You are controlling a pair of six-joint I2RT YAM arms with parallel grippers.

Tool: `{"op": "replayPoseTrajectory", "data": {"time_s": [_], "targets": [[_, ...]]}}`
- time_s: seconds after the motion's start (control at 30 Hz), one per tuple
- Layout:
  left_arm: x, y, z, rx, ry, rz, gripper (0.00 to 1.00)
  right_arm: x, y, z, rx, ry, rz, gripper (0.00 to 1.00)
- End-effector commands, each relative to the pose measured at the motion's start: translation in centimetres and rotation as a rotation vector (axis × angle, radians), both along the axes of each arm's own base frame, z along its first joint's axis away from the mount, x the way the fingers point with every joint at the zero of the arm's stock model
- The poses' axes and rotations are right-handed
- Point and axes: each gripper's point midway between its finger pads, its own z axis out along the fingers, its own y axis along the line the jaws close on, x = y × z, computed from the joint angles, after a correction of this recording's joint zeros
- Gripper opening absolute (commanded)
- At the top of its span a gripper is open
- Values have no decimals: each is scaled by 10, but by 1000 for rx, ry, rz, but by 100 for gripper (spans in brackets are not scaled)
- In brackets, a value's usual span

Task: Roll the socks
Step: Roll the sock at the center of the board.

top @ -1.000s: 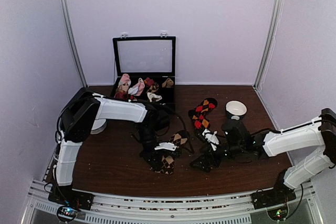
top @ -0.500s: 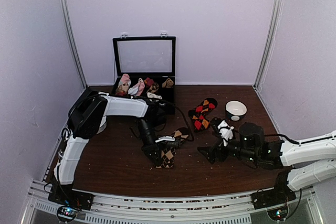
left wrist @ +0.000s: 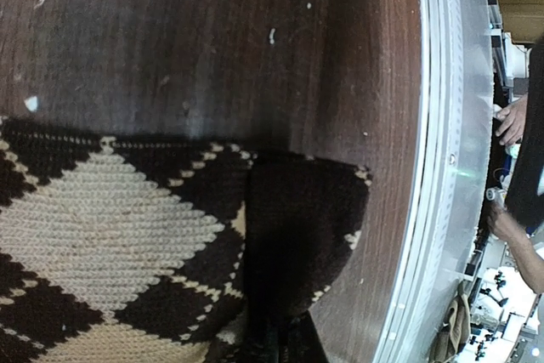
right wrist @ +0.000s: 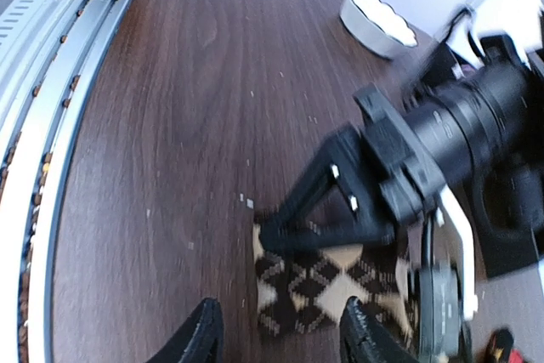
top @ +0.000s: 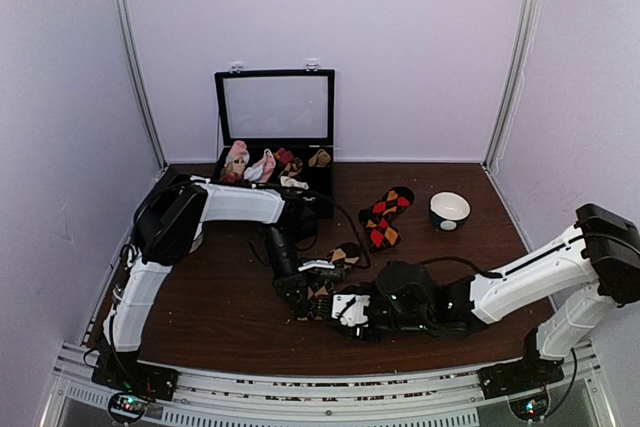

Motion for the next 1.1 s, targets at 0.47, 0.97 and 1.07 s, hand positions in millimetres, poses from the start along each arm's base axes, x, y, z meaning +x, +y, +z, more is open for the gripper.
{"op": "replayPoseTrajectory", "data": {"time_s": [0.47,0.97,1.07], "targets": [[7,7,-21,40,-43,-43,0,14,37,-57,-123,33,128,34],[-4,15,-7,-13,-47,-91,13,30,23,-76,-147,149,50,7],[-3,17,-12,2,-53,-100,13,31,21,-77,-156,149,42,15]]}}
